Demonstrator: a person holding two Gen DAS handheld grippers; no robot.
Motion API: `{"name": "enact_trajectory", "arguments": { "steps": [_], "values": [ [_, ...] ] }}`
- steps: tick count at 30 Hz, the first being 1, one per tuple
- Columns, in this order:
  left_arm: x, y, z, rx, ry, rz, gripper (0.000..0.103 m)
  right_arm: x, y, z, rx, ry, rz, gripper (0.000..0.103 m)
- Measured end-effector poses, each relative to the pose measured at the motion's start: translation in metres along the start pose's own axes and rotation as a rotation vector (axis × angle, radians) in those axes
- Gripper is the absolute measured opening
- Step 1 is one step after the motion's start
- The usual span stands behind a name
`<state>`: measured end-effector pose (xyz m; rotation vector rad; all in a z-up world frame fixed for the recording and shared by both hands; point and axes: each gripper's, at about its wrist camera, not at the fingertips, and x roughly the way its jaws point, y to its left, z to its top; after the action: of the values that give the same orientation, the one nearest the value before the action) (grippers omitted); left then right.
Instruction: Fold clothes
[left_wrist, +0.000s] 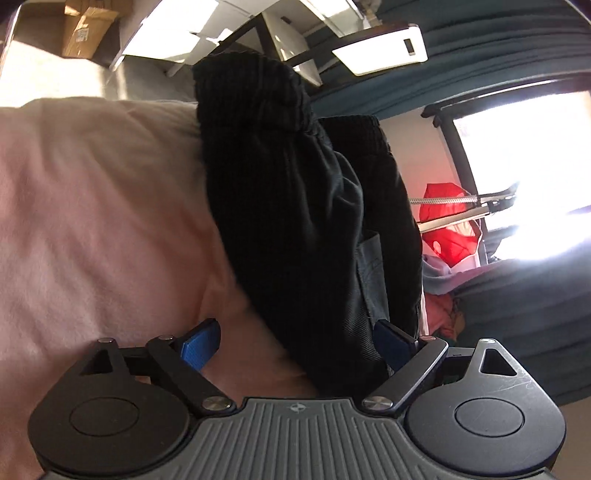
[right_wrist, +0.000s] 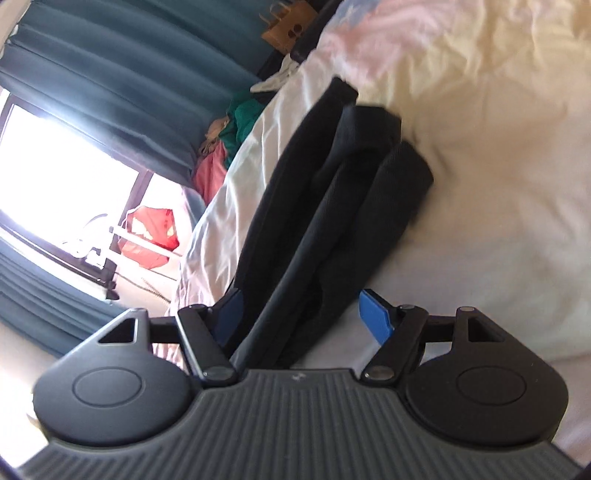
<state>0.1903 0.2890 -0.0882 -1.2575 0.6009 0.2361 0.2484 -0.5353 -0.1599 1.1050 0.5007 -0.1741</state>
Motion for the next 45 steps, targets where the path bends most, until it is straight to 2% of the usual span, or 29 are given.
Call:
{"name": "enact_trajectory", "arguments": {
  "steps": [3, 5, 8, 10, 11, 13, 14, 15, 16, 19, 21, 24, 29, 38, 41, 45],
  "values": [
    [0.004, 0.007, 0.005, -0.064, -0.083, -0.054, 0.09, 0.022, 0.002, -0.022, 0.071, 0.078, 0.027, 0.073],
    [0.014, 0.001, 0.01, -0.057, -0.154, -0.063, 0.09, 0.038, 0.01, -0.031, 0.065, 0.08, 0.016, 0.073],
    [0.037, -0.014, 0.016, -0.011, -0.21, -0.03, 0.087, 0.059, 0.019, -0.033, 0.039, -0.01, -0.009, 0.072],
    [0.052, -0.024, 0.018, 0.031, -0.25, 0.01, 0.07, 0.072, 0.021, -0.029, 0.043, -0.073, -0.049, 0.071],
    [0.058, -0.027, 0.018, 0.044, -0.269, 0.027, 0.065, 0.078, 0.022, -0.027, 0.045, -0.105, -0.069, 0.065],
    [0.062, -0.029, 0.021, 0.05, -0.286, 0.022, 0.056, 0.092, 0.024, -0.02, 0.046, -0.16, -0.126, 0.043],
    [0.061, -0.031, 0.022, 0.054, -0.287, 0.015, 0.047, 0.096, 0.023, -0.016, 0.053, -0.171, -0.146, 0.028],
    [0.061, -0.034, 0.024, 0.058, -0.287, 0.009, 0.039, 0.098, 0.024, -0.013, 0.057, -0.176, -0.144, 0.021],
    [0.058, -0.036, 0.025, 0.062, -0.29, -0.003, 0.03, 0.099, 0.025, -0.011, 0.057, -0.18, -0.141, 0.019],
    [0.039, -0.053, 0.029, 0.06, -0.306, -0.06, 0.021, 0.084, 0.039, -0.011, -0.001, -0.201, -0.128, 0.014],
    [0.022, -0.067, 0.034, 0.045, -0.303, -0.088, 0.02, 0.074, 0.048, -0.011, -0.036, -0.213, -0.119, 0.013],
    [-0.008, -0.087, 0.033, 0.107, -0.292, -0.099, 0.019, 0.047, 0.054, -0.01, -0.023, -0.221, -0.103, 0.013],
    [-0.06, -0.083, 0.025, 0.145, -0.211, -0.075, 0.019, -0.012, 0.03, -0.013, 0.022, -0.195, -0.1, 0.013],
    [-0.173, 0.004, 0.004, 0.084, -0.105, 0.016, 0.019, -0.111, -0.038, -0.043, 0.146, -0.036, -0.084, 0.013],
    [-0.195, 0.032, 0.002, 0.082, -0.093, 0.038, 0.02, -0.132, -0.059, -0.051, 0.274, 0.014, -0.036, 0.013],
    [-0.201, 0.078, 0.003, 0.034, -0.052, 0.037, 0.022, -0.137, -0.079, -0.058, 0.35, 0.077, -0.043, 0.015]
  ]
}}
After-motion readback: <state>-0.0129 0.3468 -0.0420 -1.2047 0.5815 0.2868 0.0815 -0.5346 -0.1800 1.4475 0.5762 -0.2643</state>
